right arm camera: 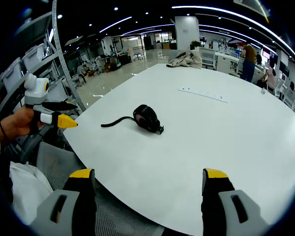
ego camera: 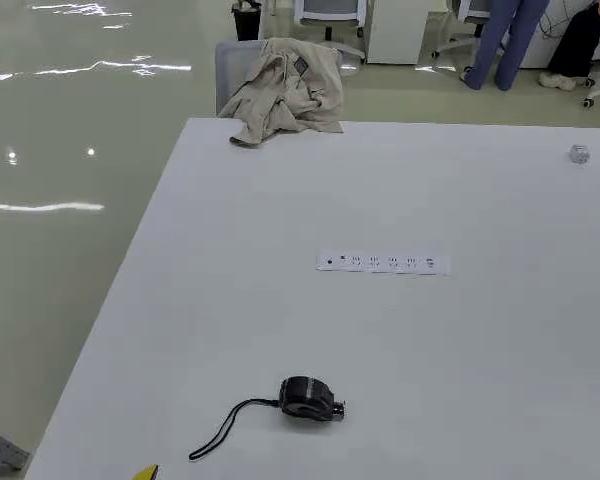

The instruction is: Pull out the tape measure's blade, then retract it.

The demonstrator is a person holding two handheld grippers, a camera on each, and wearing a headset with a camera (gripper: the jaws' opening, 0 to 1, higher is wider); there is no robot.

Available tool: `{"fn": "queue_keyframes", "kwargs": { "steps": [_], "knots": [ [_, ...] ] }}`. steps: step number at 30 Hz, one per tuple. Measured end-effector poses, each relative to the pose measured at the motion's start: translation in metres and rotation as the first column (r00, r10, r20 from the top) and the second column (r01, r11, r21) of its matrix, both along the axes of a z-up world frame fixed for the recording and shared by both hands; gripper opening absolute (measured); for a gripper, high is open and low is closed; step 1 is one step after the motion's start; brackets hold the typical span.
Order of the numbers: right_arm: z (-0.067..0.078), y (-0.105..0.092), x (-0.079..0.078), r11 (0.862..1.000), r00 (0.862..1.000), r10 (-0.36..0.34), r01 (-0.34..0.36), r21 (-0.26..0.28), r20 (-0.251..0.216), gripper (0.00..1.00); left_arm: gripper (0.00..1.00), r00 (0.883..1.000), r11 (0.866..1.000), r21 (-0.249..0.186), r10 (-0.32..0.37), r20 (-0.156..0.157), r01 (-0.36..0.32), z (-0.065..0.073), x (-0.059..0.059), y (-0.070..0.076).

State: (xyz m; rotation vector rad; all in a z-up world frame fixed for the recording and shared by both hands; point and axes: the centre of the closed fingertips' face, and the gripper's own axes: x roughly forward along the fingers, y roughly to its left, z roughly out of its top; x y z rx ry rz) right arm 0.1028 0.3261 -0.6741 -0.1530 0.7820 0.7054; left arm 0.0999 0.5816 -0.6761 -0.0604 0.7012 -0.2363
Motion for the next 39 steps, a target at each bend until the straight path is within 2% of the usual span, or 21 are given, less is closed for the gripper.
{"fn": "queue_keyframes", "kwargs": {
  "steps": [25, 39],
  "knots": [
    [-0.011, 0.014, 0.021, 0.998, 0.998, 0.058, -0.057, -0.026, 0.019, 0.91, 0.92, 0.996, 0.996, -0.010, -0.089, 0.009, 0.089, -0.004, 0.021, -0.024],
    [-0.019, 0.025, 0.034, 0.992, 0.993, 0.117, -0.115, -0.043, 0.025, 0.90, 0.91, 0.988, 0.988, 0.009, -0.152, 0.007, 0.152, -0.012, 0.035, -0.033]
  ]
}}
